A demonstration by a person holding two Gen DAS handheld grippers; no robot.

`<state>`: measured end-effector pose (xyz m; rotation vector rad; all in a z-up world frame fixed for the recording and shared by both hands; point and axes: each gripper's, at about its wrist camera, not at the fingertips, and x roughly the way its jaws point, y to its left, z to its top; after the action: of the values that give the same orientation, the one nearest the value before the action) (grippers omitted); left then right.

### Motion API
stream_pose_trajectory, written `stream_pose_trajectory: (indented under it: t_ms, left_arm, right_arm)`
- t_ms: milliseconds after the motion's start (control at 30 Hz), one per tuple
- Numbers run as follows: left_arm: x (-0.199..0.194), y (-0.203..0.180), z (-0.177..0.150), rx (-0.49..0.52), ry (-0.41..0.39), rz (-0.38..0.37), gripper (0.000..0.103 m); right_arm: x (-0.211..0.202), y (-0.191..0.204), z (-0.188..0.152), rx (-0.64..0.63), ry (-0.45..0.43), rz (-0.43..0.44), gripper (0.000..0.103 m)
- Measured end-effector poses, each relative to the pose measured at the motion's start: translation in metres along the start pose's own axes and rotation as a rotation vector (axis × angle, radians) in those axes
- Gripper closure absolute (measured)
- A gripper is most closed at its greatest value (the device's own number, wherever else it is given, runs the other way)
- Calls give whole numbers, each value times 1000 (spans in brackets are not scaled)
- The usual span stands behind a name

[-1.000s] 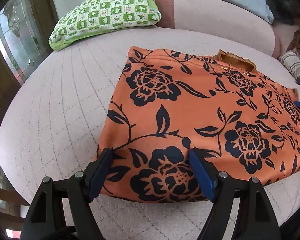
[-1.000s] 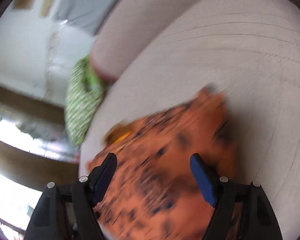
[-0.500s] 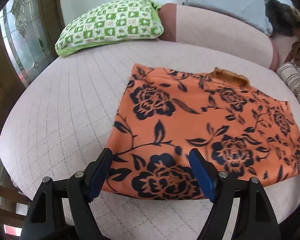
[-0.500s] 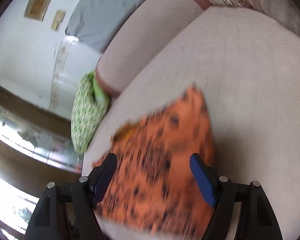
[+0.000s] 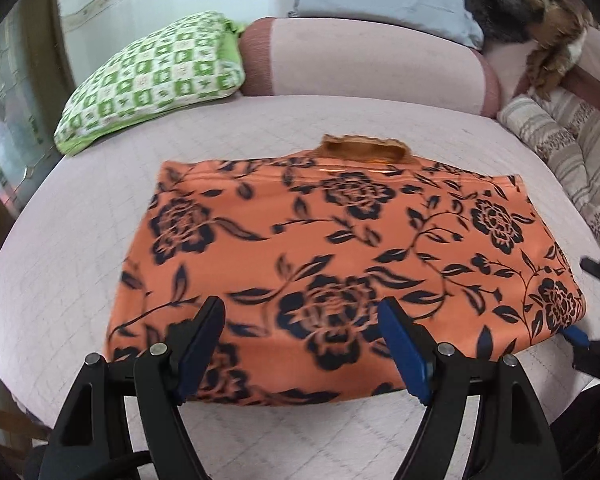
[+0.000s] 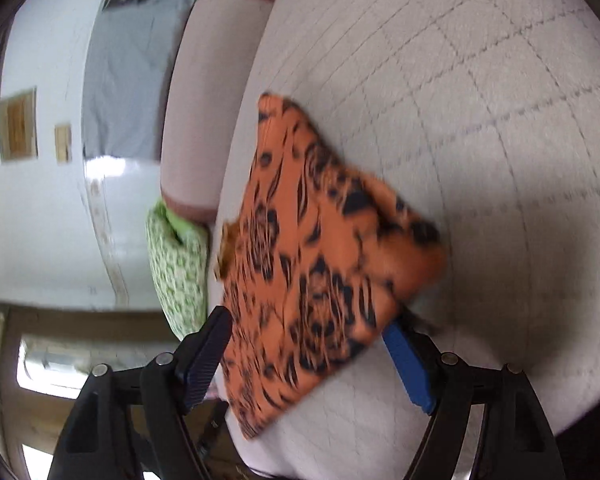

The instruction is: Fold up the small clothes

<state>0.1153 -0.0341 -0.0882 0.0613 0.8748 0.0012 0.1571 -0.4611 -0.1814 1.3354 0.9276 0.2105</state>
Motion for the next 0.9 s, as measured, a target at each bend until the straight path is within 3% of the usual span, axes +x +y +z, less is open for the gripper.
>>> stream_pose_trajectory:
  t_ms: [100, 133, 167, 400, 500, 533, 567, 600, 700, 733, 767, 800, 833, 867, 900]
  left_arm:
    - [12, -13, 1, 42, 0, 13, 23]
    - [18, -17, 0, 61, 16, 23, 23]
    - [23, -19, -1, 70, 35, 27, 23]
    - [19, -20, 6, 42, -4, 11, 23]
    - [56, -31, -7, 142, 122, 79, 21]
    - [52, -33, -7, 170, 82, 87, 22]
    - [46, -33, -3, 177, 85, 75, 25]
    - [39, -30, 2, 155, 86, 43, 32]
    - [15, -14, 8, 86, -1, 50, 32]
    - [21, -14, 5, 100, 6, 69, 33]
    - [45, -18, -2, 140, 106, 59, 32]
    - [56, -19, -8, 163, 128, 54, 29]
    - [50, -21, -8, 193, 70, 67, 28]
    - [47, -19, -4, 182, 81, 50, 31]
    - [37, -9, 3, 114, 82, -17, 36]
  right_arm:
    - [0, -2, 8, -14, -38, -27, 51]
    - [3, -8, 10, 1, -37, -44, 68]
    - [5, -11, 11, 11, -37, -52, 74]
    - [11, 13, 8, -112, -36, -103, 68]
    - [19, 10, 12, -107, -35, -119, 65]
    - [20, 12, 13, -122, -31, -125, 71]
    - [21, 15, 12, -147, -22, -145, 87]
    - [22, 20, 12, -175, -14, -165, 89]
    - [25, 42, 8, -271, -21, -223, 91]
    - [24, 48, 7, -293, -28, -242, 91]
    - [25, 53, 6, -314, -33, -261, 91]
    - [27, 59, 3, -350, -40, -291, 91]
    - [30, 63, 2, -363, -43, -305, 91]
    - [32, 73, -2, -393, -48, -322, 91]
    - [32, 87, -7, -436, -57, -330, 91]
